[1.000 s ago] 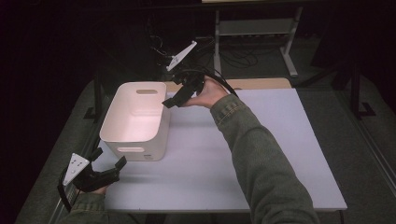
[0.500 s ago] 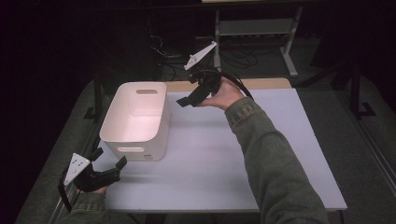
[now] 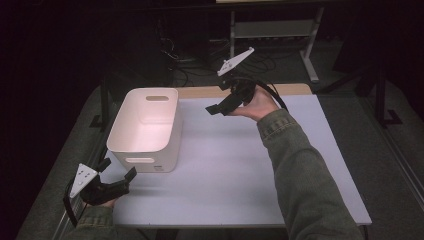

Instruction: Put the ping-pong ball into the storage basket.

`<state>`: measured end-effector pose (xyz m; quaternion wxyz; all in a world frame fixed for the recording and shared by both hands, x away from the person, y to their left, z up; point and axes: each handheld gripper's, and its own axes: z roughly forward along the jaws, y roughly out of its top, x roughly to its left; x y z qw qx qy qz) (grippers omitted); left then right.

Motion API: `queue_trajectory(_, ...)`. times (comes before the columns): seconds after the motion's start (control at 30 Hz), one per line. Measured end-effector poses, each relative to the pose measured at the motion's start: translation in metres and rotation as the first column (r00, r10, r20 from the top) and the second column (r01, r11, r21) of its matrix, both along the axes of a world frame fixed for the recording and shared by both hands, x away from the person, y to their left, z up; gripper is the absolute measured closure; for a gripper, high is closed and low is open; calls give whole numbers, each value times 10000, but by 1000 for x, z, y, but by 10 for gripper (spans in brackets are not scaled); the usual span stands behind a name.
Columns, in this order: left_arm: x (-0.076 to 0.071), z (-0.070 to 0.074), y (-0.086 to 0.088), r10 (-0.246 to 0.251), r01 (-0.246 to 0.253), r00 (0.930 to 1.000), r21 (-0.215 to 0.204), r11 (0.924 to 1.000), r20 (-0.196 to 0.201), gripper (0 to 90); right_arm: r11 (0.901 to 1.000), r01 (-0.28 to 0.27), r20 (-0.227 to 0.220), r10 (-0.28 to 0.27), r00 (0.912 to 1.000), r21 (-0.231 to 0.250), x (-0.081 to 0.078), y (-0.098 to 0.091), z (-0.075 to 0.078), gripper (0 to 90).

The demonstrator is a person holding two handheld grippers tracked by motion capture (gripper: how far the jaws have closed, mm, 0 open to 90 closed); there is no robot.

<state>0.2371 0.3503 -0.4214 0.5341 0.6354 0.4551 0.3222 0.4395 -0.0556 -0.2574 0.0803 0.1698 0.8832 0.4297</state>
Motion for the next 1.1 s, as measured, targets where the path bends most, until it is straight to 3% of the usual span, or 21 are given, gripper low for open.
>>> queue_trajectory(0.53, 0, 0, -1, 7, -6, 10000, 69, 10000, -49, 0, 9977, 676, -114, -676, 9977, 3, -10, -42, -7, 0)
queue_trajectory(1.1, -3, -1, 0, 83, -83, 10000, 53, 10000, 35, 0, 9959, 906, -229, -905, 9956, 44, -20, -66, -25, 0)
